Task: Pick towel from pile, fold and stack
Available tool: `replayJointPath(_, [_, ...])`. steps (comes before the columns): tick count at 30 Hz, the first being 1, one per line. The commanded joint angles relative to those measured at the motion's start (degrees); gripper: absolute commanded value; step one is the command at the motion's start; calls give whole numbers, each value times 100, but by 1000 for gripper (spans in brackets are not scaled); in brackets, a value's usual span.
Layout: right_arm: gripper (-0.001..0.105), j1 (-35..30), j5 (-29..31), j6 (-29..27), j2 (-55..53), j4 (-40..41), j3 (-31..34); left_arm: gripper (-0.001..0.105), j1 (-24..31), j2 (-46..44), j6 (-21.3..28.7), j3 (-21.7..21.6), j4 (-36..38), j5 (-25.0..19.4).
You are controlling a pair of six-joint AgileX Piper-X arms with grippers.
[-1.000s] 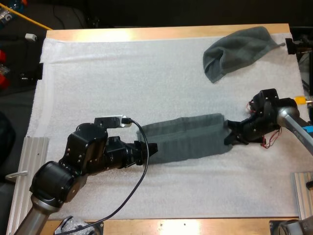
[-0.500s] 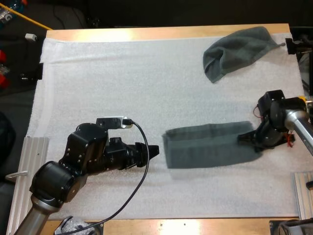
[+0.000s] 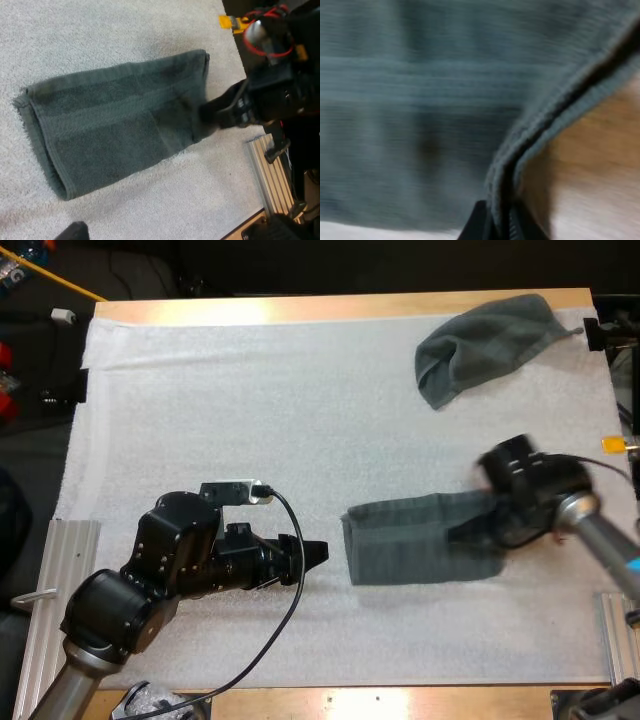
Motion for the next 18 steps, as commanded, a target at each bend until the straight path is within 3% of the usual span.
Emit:
replayJointPath(1, [0, 240, -88, 203, 39, -165, -48, 68, -2, -16, 27, -11, -25, 33])
replayJointPath(9, [0, 1209, -627, 1273, 790, -1007, -577, 68, -2, -16, 155, -11, -25, 209])
replayJointPath(18, [0, 1605, -1351, 1695, 1513, -1161, -964, 68, -2, -16, 162, -11, -25, 266])
